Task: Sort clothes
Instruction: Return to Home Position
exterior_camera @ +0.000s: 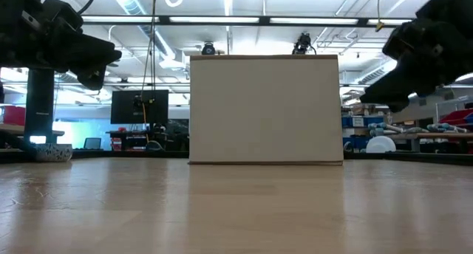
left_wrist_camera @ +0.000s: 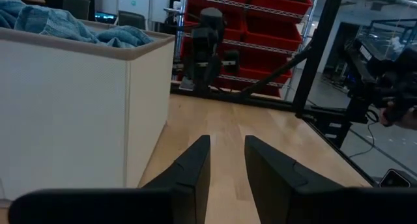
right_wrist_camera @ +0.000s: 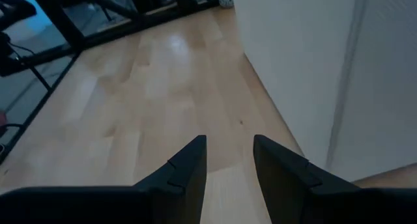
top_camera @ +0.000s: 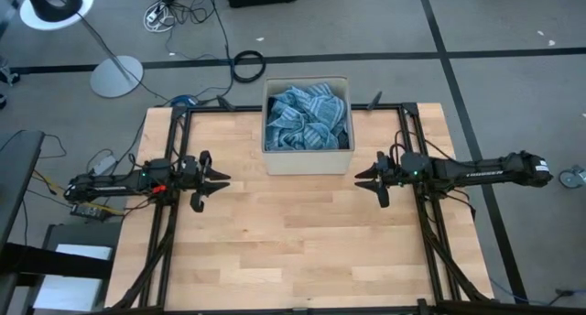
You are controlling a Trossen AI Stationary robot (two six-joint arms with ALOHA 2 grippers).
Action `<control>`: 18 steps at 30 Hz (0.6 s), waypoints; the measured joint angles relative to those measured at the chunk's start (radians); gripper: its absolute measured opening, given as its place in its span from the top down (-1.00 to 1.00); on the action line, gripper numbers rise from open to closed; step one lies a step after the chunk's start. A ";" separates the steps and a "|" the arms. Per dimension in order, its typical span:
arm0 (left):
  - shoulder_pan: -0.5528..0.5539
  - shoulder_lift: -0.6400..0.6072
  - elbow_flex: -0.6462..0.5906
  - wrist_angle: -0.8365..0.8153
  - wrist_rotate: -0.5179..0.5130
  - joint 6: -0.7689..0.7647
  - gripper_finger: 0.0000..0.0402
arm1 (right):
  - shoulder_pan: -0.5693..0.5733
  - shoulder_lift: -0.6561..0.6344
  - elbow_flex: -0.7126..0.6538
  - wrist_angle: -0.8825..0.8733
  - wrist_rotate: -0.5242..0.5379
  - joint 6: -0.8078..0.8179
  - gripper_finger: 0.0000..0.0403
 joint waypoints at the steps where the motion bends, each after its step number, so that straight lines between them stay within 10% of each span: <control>1: 0.000 0.000 0.000 0.000 0.000 0.000 0.50 | -0.001 -0.009 -0.020 0.025 -0.003 0.001 0.35; 18: 0.000 0.000 0.000 0.001 -0.001 0.000 0.50 | 0.048 -0.055 -0.106 -0.002 -0.008 -0.173 0.35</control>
